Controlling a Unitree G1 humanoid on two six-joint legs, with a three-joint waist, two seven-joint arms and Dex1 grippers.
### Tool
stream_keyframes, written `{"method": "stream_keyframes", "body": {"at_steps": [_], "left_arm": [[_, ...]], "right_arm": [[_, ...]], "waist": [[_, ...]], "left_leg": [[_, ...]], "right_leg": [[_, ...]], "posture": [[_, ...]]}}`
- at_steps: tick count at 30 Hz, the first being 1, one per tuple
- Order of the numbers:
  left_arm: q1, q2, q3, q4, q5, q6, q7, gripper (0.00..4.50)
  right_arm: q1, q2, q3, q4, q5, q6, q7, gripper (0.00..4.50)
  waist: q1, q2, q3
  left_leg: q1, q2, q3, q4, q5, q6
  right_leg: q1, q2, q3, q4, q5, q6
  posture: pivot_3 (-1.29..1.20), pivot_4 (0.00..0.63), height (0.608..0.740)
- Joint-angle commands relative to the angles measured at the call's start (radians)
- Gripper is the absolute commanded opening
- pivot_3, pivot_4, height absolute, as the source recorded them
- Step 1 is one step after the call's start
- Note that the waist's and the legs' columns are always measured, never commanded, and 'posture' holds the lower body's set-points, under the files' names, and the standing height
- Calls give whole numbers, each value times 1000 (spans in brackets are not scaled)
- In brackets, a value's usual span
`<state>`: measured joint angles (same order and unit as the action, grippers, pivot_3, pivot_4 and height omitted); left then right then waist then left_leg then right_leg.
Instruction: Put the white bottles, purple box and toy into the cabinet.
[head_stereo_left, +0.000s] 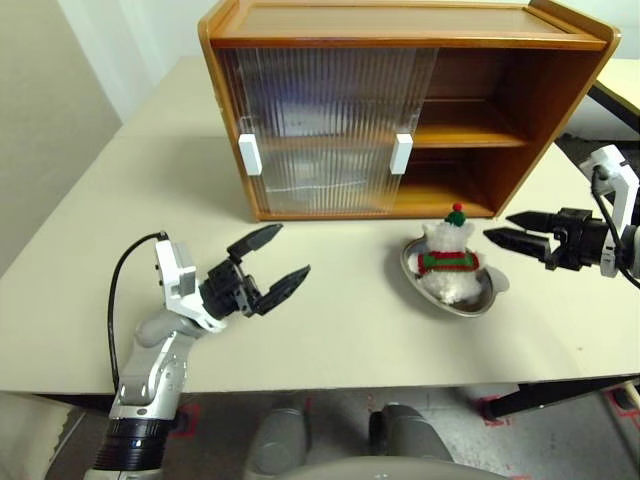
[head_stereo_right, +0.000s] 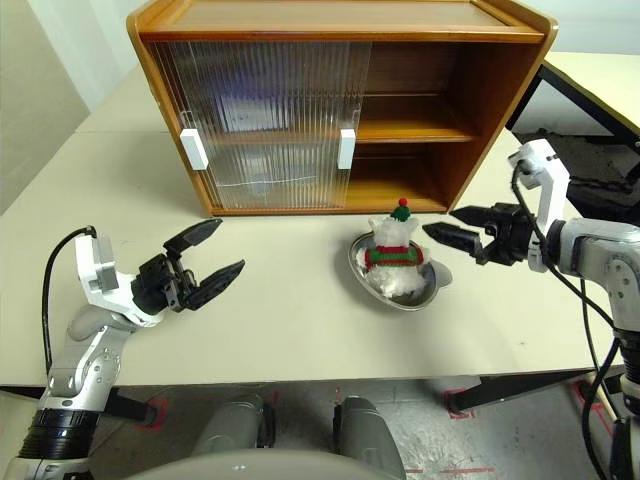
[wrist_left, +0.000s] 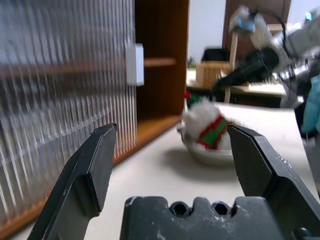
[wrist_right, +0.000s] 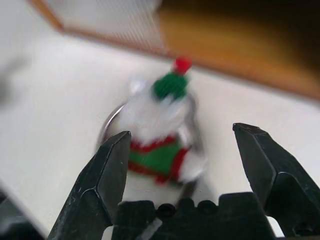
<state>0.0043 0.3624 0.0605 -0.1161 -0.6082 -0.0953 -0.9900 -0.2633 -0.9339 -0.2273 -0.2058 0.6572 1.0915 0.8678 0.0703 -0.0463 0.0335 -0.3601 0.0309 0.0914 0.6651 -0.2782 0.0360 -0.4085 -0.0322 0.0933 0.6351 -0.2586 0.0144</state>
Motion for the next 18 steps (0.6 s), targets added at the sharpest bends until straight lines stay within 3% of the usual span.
{"method": "stream_keyframes", "body": {"at_steps": [1, 7, 18], "left_arm": [[-10, -7, 10, -22, -11, 15, 12, 4500], [-8, -6, 11, -23, -2, 15, 19, 4500], [-9, 2, 14, -12, 13, 13, 18, 4500]], "right_arm": [[10, -9, 33, -73, 20, 91, -43, 4431], [-20, 84, 61, -129, 19, 240, -189, 4431], [-112, 269, 60, -97, -26, 318, -382, 4431]], "waist": [[0, -1, 0], [1, -4, 0], [1, -5, -1]], "left_leg": [[0, 0, 0, 0, 0, 0], [-1, -1, 0, 0, 0, 0], [-2, -1, -1, 0, 0, 0]], "right_leg": [[0, 0, 0, 0, 0, 0], [0, 0, 0, -1, 0, 1], [-1, 1, -1, -2, 0, 1]], "posture": [[176, 0, 740], [183, 0, 740], [198, 0, 740]]}}
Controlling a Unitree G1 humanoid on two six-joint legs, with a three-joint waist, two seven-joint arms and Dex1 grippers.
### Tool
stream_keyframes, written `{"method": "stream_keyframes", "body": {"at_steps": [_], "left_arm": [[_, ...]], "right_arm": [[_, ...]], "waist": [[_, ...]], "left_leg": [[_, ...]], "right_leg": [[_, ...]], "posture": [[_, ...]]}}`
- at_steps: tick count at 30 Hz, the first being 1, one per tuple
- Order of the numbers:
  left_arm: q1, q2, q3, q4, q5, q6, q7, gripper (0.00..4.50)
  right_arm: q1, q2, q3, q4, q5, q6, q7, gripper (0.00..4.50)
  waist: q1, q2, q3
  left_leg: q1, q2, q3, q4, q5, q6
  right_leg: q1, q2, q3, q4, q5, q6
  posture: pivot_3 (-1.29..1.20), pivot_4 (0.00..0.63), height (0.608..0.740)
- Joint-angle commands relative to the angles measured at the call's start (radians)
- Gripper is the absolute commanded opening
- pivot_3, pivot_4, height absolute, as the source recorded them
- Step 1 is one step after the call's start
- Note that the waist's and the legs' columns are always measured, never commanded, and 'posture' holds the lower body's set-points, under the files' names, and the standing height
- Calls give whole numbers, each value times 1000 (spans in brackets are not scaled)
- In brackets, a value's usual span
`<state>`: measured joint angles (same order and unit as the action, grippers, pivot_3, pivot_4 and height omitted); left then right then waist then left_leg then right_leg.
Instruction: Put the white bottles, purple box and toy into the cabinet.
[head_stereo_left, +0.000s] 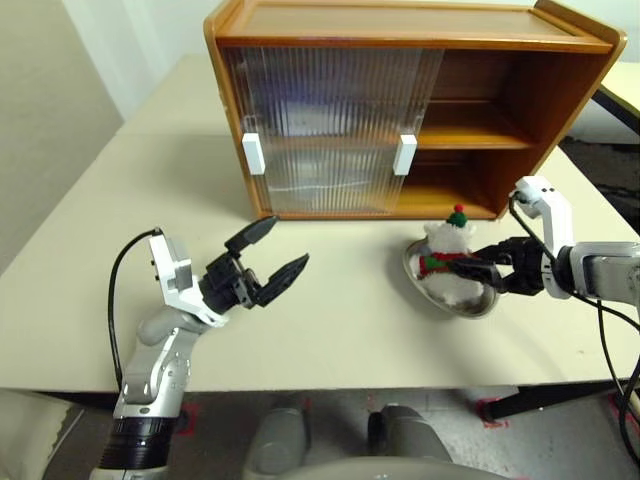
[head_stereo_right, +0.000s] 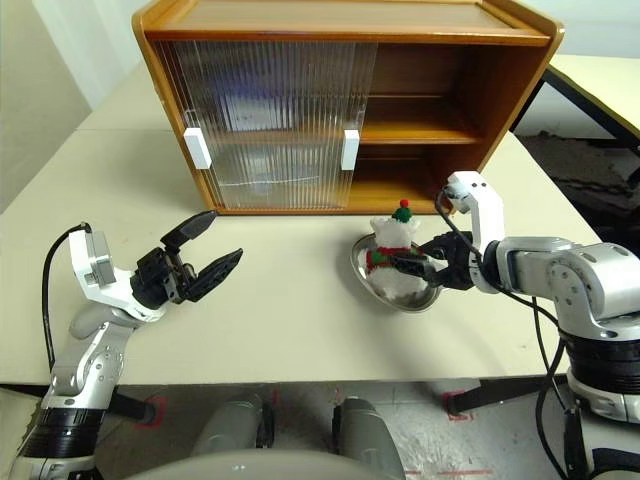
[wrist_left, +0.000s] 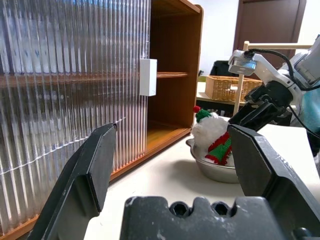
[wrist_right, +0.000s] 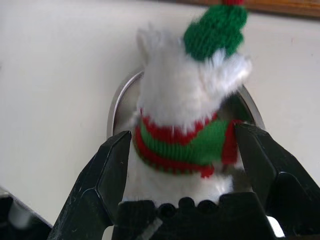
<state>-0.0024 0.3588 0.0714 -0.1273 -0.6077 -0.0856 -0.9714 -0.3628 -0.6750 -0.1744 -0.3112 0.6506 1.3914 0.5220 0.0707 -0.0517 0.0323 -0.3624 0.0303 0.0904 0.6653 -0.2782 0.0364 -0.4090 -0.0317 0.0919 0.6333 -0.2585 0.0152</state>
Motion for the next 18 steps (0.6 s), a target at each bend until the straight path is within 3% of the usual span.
{"method": "stream_keyframes", "body": {"at_steps": [1, 5, 8, 15, 18], "left_arm": [[-3, 5, 5, -1, 13, 2, 1, 4500], [0, 4, 9, 0, 17, -2, 6, 4500], [3, 5, 10, 1, 20, -2, 5, 4500], [8, 6, 7, 0, 16, 7, -1, 4500], [4, 6, 6, 6, 17, 8, -4, 4500]], "right_arm": [[-8, 3, 24, 6, -25, 21, -36, 4431], [9, -17, 84, 4, -58, -4, -41, 4431], [12, -10, 91, 0, -59, 0, -40, 3848], [-19, -51, 46, 6, -46, 4, -11, 1367], [-71, -79, 3, 30, -13, 32, 28, 616]], "waist": [[1, 0, 0], [5, 0, -1], [6, 0, -1], [6, 0, -1], [5, 0, -1]], "left_leg": [[0, 0, 0, 0, 0, 0], [-2, -1, -2, 0, 0, 1], [-7, 0, -4, 1, 0, 1], [-9, -1, -5, 1, 0, 2], [-9, -1, -5, 2, 0, 2]], "right_leg": [[0, 0, 0, 0, 0, 0], [0, -1, -2, -2, 1, -2], [-2, -1, -4, -5, 4, -3], [-2, -1, -5, -7, 5, -2], [-2, -1, -5, -7, 6, -2]], "posture": [[198, 0, 740], [206, 0, 740], [206, 0, 740], [195, 0, 740], [185, 0, 740]]}}
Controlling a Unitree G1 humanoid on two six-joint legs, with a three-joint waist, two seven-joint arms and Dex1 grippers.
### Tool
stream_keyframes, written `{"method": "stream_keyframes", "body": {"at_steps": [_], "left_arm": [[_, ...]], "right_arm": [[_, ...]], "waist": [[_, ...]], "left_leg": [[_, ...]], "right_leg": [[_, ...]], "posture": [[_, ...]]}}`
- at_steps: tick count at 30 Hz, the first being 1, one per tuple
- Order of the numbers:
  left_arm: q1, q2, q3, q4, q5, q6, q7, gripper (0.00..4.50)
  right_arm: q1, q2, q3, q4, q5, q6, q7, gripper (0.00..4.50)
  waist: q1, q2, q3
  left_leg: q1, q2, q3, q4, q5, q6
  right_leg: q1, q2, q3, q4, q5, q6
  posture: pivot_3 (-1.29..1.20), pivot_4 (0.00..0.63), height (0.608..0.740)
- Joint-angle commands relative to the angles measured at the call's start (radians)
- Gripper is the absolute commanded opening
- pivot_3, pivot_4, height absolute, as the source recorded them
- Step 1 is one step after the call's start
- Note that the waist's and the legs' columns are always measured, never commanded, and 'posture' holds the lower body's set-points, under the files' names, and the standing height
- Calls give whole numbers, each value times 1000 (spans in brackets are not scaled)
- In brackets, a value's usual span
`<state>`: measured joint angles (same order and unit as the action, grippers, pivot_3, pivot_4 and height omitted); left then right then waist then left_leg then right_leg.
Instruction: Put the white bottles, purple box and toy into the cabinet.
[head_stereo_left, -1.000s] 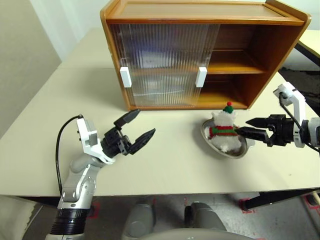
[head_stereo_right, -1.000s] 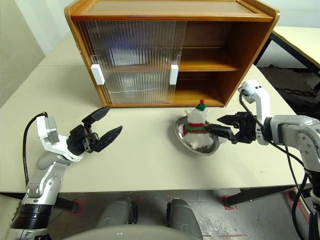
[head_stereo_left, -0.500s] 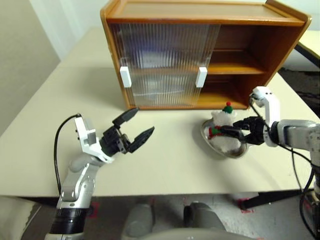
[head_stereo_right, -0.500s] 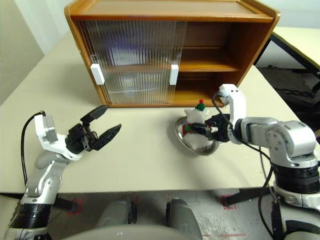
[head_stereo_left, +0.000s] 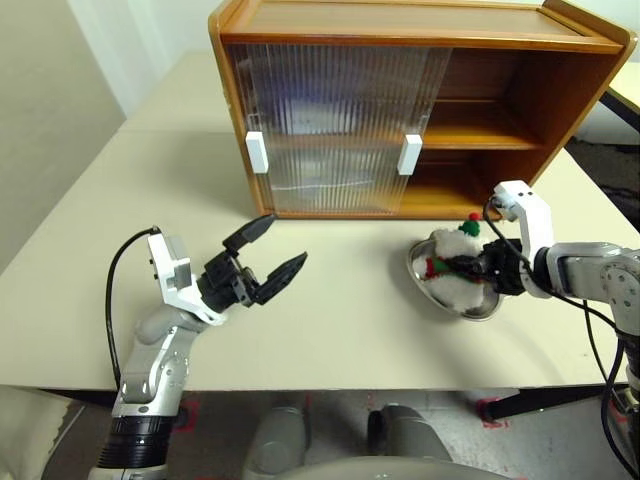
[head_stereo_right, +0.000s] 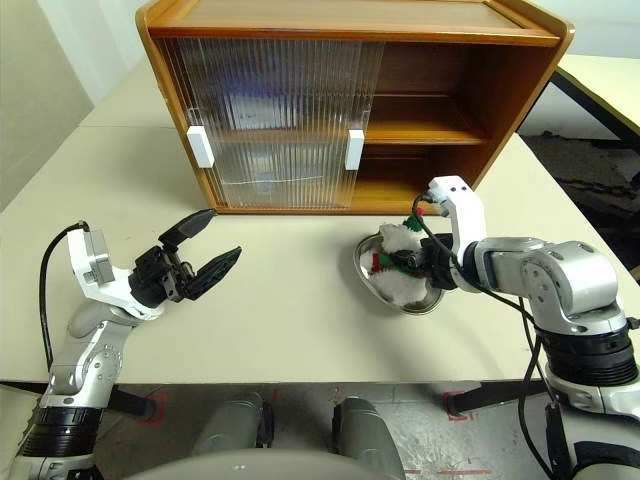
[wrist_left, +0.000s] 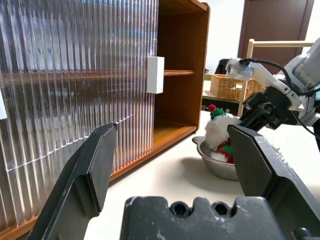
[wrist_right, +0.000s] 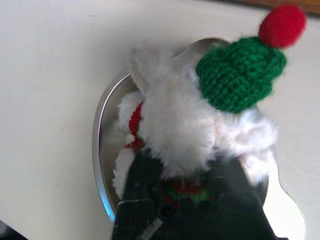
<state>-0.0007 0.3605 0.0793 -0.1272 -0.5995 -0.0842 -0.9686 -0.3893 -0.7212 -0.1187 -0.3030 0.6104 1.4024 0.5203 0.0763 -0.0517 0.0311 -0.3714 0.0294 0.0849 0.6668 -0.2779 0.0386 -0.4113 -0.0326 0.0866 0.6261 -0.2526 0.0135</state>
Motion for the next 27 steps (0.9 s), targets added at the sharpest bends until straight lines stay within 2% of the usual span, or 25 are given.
{"method": "stream_keyframes", "body": {"at_steps": [1, 5, 10, 17, 22, 27], "left_arm": [[0, 5, -2, 9, 9, 7, -8, 4500], [-5, 9, -9, 19, 13, 12, -17, 4500], [-21, 7, -4, 35, 11, 11, -20, 4500], [-27, 4, -10, 46, 18, 16, -16, 4500], [-30, 1, -11, 48, 22, 17, -12, 4500], [-26, 3, -11, 50, 26, 23, -11, 4500]], "right_arm": [[-62, -49, -58, 30, 34, 30, 42, 453], [-145, -87, -74, 65, 69, 65, 88, 397], [-297, -50, -159, 158, 79, 46, 70, 396], [-374, -20, -181, 261, 15, -129, 24, 395], [-386, -37, -140, 316, -68, -279, 21, 395], [-404, -4, -126, 360, -126, -419, 0, 395]], "waist": [[-1, 0, 0], [-3, 0, 0], [-4, 1, 0], [-1, -1, -2], [-1, 0, -2], [-3, 2, -3]], "left_leg": [[0, 0, 0, 0, 0, 0], [0, 0, 0, 1, 0, 0], [0, 0, 0, 1, 0, 0], [-1, 0, 0, 0, 0, 1], [-1, 0, 0, 0, 0, 1], [-1, 0, 0, 0, 0, 1]], "right_leg": [[0, 0, 0, 0, 0, 0], [0, 0, 0, 0, 1, 0], [0, 1, 0, 0, 1, -1], [0, 0, -1, -1, 3, 0], [-1, 0, -1, 0, 3, 0], [-1, -1, 0, 0, 4, -1]], "posture": [[182, 0, 740], [179, 0, 740], [178, 0, 740], [180, 0, 740], [187, 0, 740], [188, 0, 740]]}}
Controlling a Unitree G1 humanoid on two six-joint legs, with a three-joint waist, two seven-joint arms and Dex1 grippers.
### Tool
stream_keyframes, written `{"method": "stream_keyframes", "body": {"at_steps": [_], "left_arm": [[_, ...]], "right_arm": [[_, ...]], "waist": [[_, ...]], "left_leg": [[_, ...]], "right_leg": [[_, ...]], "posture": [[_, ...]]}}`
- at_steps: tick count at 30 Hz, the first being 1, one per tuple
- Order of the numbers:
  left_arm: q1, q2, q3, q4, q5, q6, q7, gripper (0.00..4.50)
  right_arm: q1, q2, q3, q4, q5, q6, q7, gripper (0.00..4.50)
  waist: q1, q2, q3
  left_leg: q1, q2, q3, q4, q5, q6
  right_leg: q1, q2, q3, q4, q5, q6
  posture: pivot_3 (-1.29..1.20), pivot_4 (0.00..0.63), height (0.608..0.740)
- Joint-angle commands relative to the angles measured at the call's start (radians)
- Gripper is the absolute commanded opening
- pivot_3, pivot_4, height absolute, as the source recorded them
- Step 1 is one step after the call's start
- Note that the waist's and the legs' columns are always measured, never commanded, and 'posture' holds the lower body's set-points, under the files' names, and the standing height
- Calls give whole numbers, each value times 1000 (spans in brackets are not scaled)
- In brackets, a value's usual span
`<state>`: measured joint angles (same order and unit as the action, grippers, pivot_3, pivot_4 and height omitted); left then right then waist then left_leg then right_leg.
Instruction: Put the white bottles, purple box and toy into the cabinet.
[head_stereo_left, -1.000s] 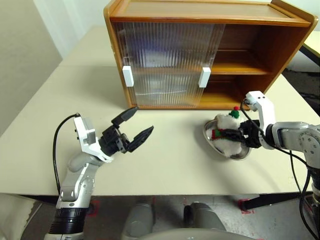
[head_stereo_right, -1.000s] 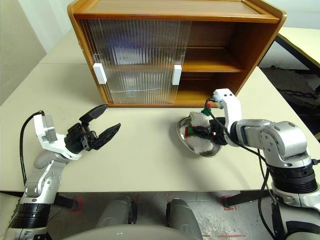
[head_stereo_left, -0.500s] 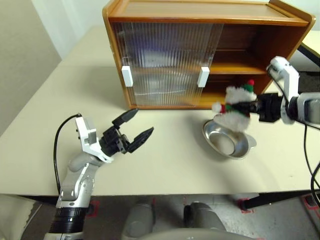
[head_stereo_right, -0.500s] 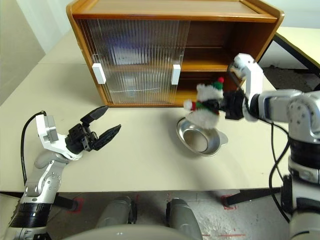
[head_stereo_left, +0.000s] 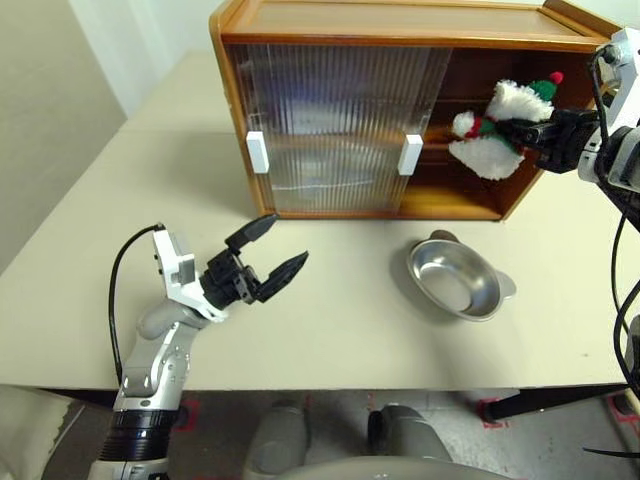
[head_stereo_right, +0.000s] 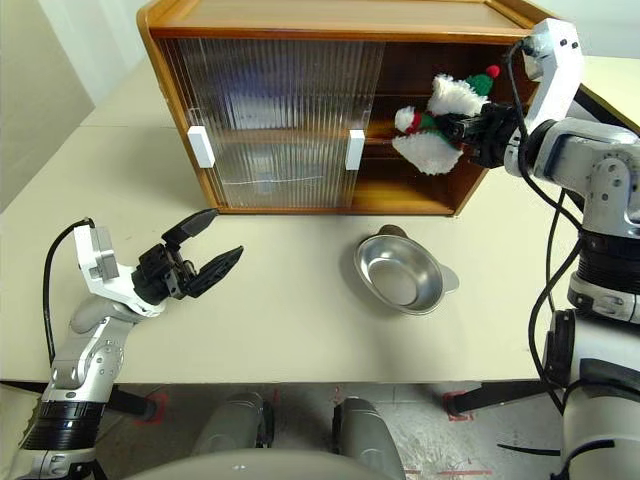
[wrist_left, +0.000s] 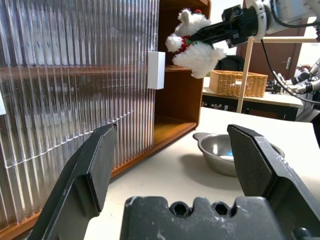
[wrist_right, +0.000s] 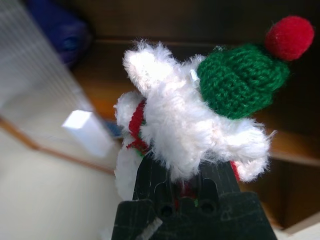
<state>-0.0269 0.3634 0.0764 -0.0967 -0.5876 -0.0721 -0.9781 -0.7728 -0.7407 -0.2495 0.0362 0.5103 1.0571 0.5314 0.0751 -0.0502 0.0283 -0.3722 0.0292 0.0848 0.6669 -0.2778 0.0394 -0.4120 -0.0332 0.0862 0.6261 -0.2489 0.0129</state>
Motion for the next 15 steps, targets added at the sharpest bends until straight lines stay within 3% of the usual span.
{"method": "stream_keyframes", "body": {"at_steps": [1, 15], "left_arm": [[1, 1, -8, 19, 14, 12, -2, 4500], [-17, 11, 3, 17, 17, 18, 3, 4500]], "right_arm": [[-23, 20, 8, 27, -34, -96, -10, 395], [-99, 142, 73, 328, -201, -555, 4, 394]], "waist": [[-2, 1, 0], [-1, 3, -2]], "left_leg": [[0, 0, 0, 0, 0, 0], [0, 0, 0, 0, 0, 0]], "right_leg": [[0, 0, 0, 0, 0, 0], [0, 0, 0, 1, 1, -1]], "posture": [[188, 0, 740], [202, 0, 740]]}}
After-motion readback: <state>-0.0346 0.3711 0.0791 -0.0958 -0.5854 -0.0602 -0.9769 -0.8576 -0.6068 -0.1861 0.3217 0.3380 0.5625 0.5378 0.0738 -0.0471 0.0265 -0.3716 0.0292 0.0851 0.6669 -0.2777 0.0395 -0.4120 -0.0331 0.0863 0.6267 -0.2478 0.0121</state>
